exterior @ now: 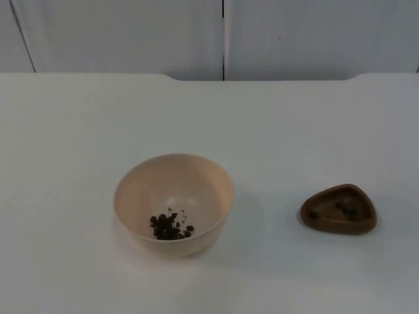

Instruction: Pick up the bowl with the left hand and pour the coffee beans from the cup into the bowl with the right hand.

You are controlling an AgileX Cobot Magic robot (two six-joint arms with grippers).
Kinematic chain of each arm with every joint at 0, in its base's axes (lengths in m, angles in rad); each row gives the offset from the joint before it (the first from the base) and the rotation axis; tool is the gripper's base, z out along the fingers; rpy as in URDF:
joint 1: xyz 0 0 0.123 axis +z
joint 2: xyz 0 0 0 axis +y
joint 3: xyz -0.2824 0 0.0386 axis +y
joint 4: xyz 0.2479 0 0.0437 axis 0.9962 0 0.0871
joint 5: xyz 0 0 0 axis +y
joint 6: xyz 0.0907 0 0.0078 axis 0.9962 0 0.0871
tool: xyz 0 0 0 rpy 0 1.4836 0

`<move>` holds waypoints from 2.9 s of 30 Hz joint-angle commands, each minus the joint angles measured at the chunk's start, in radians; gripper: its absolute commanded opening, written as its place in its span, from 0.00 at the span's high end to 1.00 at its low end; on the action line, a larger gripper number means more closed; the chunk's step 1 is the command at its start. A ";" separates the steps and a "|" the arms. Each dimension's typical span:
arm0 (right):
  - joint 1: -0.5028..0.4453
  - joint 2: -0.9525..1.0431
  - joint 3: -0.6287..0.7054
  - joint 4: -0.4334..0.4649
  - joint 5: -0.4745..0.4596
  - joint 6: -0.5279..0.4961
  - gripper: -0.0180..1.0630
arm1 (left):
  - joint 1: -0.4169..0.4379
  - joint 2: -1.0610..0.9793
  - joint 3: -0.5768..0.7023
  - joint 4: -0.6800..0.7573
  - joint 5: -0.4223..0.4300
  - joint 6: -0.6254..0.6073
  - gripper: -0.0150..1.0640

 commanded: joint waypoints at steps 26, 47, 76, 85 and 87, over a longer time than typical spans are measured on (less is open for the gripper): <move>-0.004 -0.578 0.209 -0.004 0.161 -0.011 0.36 | -0.002 -0.197 0.105 0.038 0.103 0.002 0.36; -0.004 -0.673 0.267 -0.029 0.285 -0.008 0.36 | 0.000 -0.353 0.232 0.053 0.263 -0.062 0.36; -0.004 -0.673 0.273 -0.029 0.289 -0.003 0.36 | 0.000 -0.353 0.232 0.061 0.265 -0.040 0.36; -0.004 -0.673 0.273 -0.029 0.289 -0.003 0.36 | 0.000 -0.353 0.232 0.061 0.265 -0.033 0.36; -0.004 -0.673 0.273 -0.029 0.289 -0.003 0.36 | 0.000 -0.353 0.232 0.059 0.265 -0.026 0.36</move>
